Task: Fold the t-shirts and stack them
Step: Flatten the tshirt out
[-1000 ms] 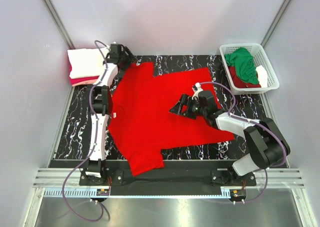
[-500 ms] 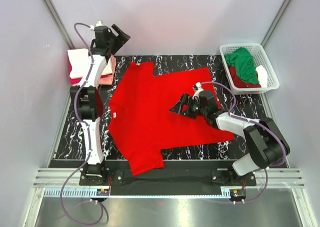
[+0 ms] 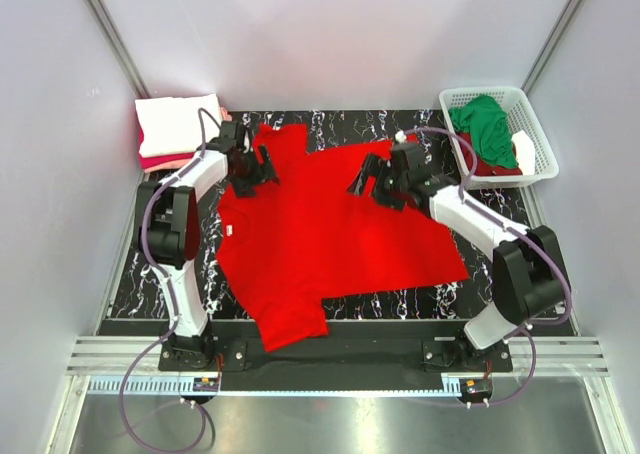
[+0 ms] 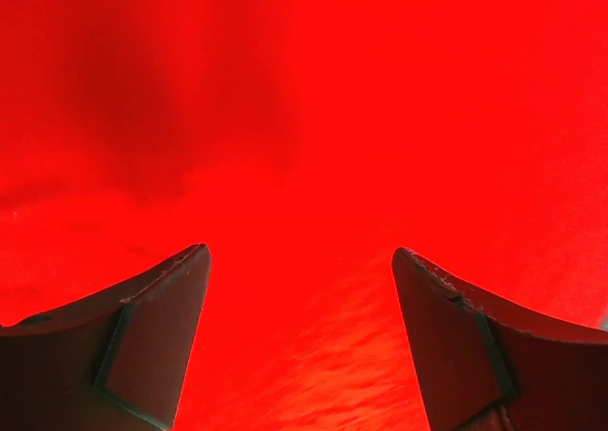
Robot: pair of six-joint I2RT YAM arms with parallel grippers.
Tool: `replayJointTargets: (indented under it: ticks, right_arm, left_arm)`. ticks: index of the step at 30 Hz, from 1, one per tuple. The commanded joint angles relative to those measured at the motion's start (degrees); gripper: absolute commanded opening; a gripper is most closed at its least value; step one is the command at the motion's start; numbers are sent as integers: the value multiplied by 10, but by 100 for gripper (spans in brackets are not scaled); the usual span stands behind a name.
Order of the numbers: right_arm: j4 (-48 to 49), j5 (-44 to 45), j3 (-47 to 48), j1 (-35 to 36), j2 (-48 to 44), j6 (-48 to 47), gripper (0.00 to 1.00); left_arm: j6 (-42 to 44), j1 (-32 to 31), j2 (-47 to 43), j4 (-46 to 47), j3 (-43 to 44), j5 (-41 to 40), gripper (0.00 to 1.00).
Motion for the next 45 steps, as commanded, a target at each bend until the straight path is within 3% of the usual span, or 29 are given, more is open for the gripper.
replayJointTargets:
  ticks: [1, 11, 18, 22, 24, 28, 29, 30, 36, 39, 45]
  right_arm:
    - [-136, 77, 84, -30, 46, -51, 100]
    - [-250, 23, 316, -111, 305, -106, 100]
    - [-288, 11, 440, -137, 402, -98, 100]
    - [-312, 9, 521, -153, 469, -84, 100]
    - [-338, -3, 587, -159, 492, -84, 100]
    - [-353, -20, 642, -159, 494, -99, 100]
    - [-342, -35, 637, -159, 484, -101, 100]
    - [-334, -43, 628, -159, 471, -104, 100]
    - [-280, -80, 509, -155, 318, -95, 100]
    - [-234, -75, 388, -140, 165, -81, 100]
    - [-136, -43, 87, -51, -84, -42, 100]
  left_arm:
    - [29, -6, 13, -19, 13, -18, 82]
    - [51, -9, 167, -86, 157, -57, 80]
    - [59, -9, 294, -156, 357, -57, 79]
    - [69, -6, 381, -210, 548, -51, 80]
    - [66, -1, 384, -202, 566, -31, 81]
    - [69, -1, 284, -155, 505, -14, 87]
    - [72, -3, 259, -146, 473, -18, 94]
    - [75, -5, 233, -145, 453, -24, 98]
    - [62, -24, -27, -138, 256, -53, 99]
    - [56, -56, -215, -115, 113, -111, 99]
    - [-23, -69, -470, -103, -172, -131, 99]
